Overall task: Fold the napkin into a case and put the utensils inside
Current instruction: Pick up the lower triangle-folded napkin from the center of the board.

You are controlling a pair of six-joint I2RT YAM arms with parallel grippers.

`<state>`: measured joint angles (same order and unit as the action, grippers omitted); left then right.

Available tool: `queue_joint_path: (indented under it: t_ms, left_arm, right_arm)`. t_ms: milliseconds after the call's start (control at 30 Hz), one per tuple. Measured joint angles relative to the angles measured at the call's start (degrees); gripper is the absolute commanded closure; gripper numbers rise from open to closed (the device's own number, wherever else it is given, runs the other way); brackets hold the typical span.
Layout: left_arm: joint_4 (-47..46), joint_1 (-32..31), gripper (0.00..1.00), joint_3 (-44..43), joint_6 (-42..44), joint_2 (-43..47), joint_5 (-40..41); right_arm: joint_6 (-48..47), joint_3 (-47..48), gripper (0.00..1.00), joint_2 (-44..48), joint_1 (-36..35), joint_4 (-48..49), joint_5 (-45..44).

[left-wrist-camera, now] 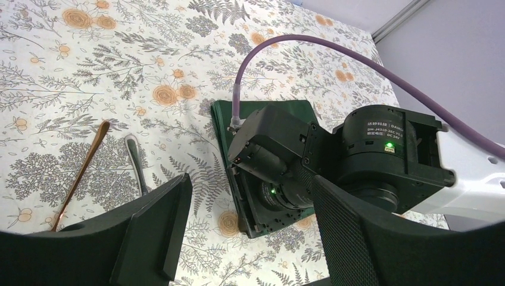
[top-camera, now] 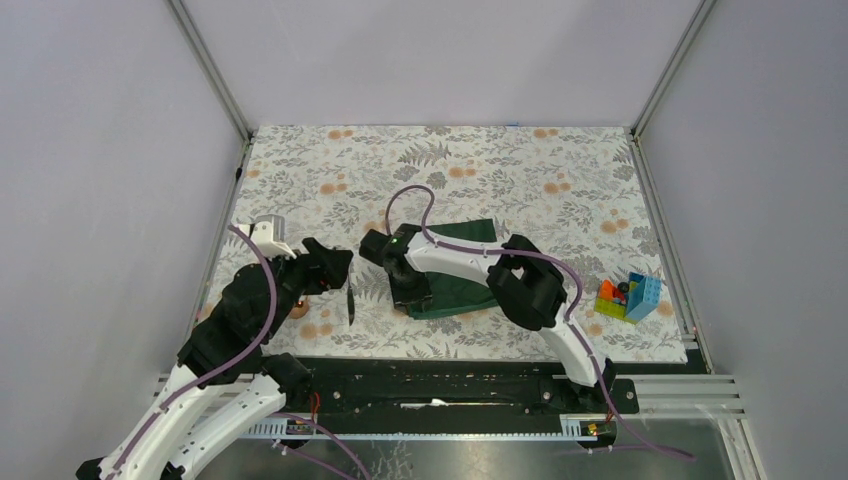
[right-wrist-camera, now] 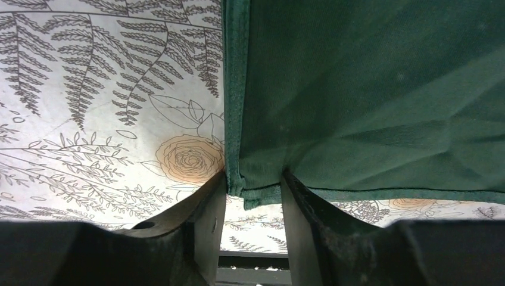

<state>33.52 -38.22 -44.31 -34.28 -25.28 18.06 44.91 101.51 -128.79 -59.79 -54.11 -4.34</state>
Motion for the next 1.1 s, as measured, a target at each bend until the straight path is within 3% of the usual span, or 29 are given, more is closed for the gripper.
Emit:
queue_joint_path:
  t_ms: [300,500,867,1033,1100]
  left_arm:
    - [0.7,0.0,0.21,-0.3,0.0,1.1,0.3]
    - [0.8,0.0,0.2,-0.3,0.0,1.6,0.7]
    - [-0.6,0.0,0.18,1.7,-2.4,-0.7,-0.2]
    - [-2.1,0.0,0.02,4.1,-6.8,-7.6,-1.7]
    - [-2.4,0.0,0.01,4.3,-9.6,-11.6,-1.7]
  right_arm:
    - [1.0,1.6,0.66,-1.5,-1.2,-1.7,-3.0]
    - [1.0,1.7,0.99,-1.3,-1.9,-2.2,-5.7]
    - [-2.7,-12.9,1.0,8.5,-2.0,12.7,-5.6]
    - [-3.5,-27.7,1.0,17.7,0.2,26.5,-0.9]
    - [-3.0,-34.5,1.0,22.2,2.2,31.8,2.4]
